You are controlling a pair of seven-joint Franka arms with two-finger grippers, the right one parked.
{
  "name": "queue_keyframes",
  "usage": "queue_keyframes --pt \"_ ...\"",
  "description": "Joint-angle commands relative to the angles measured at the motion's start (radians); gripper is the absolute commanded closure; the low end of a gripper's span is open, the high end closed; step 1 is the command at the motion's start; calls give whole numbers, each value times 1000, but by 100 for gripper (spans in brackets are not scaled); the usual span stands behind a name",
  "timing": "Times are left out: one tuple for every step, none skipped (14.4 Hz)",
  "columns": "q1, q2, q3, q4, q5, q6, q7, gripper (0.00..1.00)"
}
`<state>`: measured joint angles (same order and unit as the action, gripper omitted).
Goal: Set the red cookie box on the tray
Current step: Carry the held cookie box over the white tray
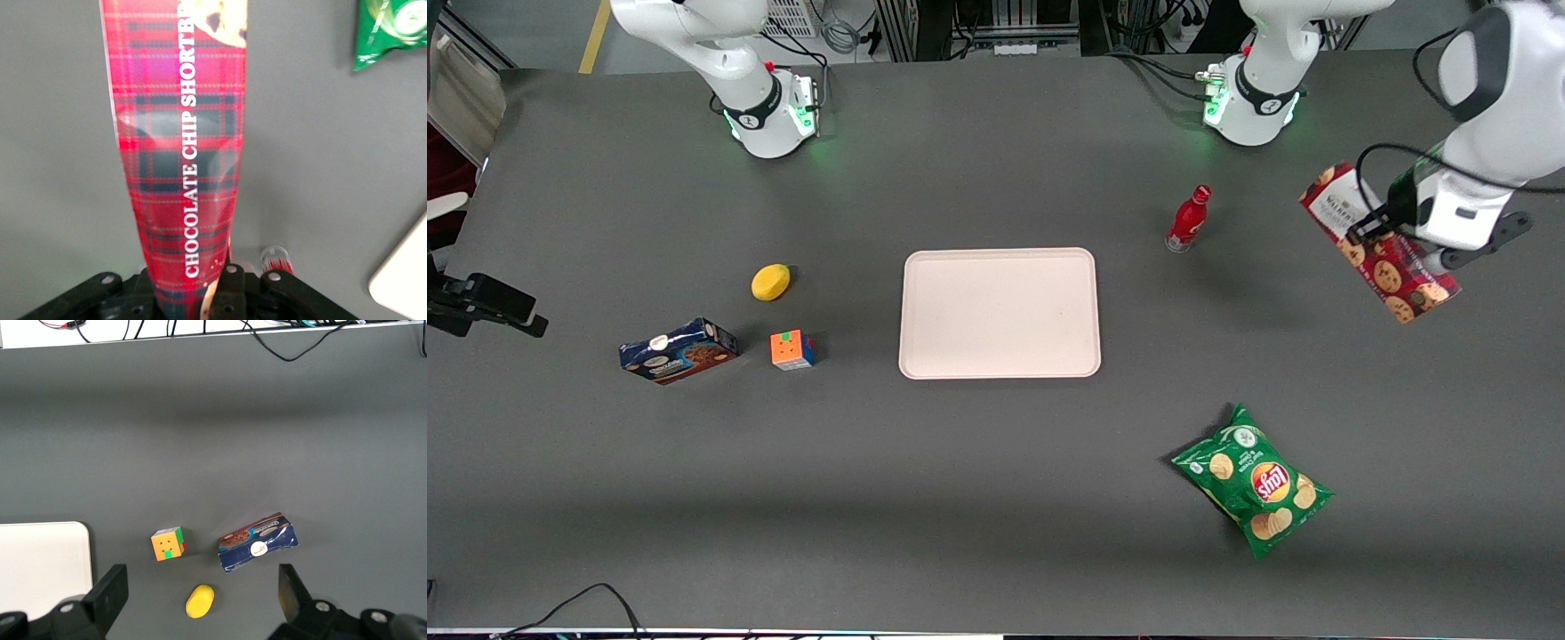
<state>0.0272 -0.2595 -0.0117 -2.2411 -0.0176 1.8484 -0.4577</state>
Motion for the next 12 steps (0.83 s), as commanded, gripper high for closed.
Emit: queue_keyframes --pt "-7 2 -39 149 -22 -147 13 82" --pt "-7 2 -66 162 -22 -156 16 82" --pt "-7 2 -91 175 -22 -164 25 81" --pt "-9 3 -123 187 -28 -176 49 81" --pt "-9 3 -167 205 -42 -182 60 81" --pt "-9 6 -222 221 -50 -184 60 81" --pt "-9 8 -284 227 -53 -178 50 82" --pt "-9 12 -348 236 -54 -166 47 82" --pt "-9 25 -403 250 -59 -160 45 82" --pt "-9 43 -442 262 -86 -147 45 82" --pt "-9 60 -465 270 -126 -129 45 81" --pt "-9 80 -485 279 -152 -109 47 77"
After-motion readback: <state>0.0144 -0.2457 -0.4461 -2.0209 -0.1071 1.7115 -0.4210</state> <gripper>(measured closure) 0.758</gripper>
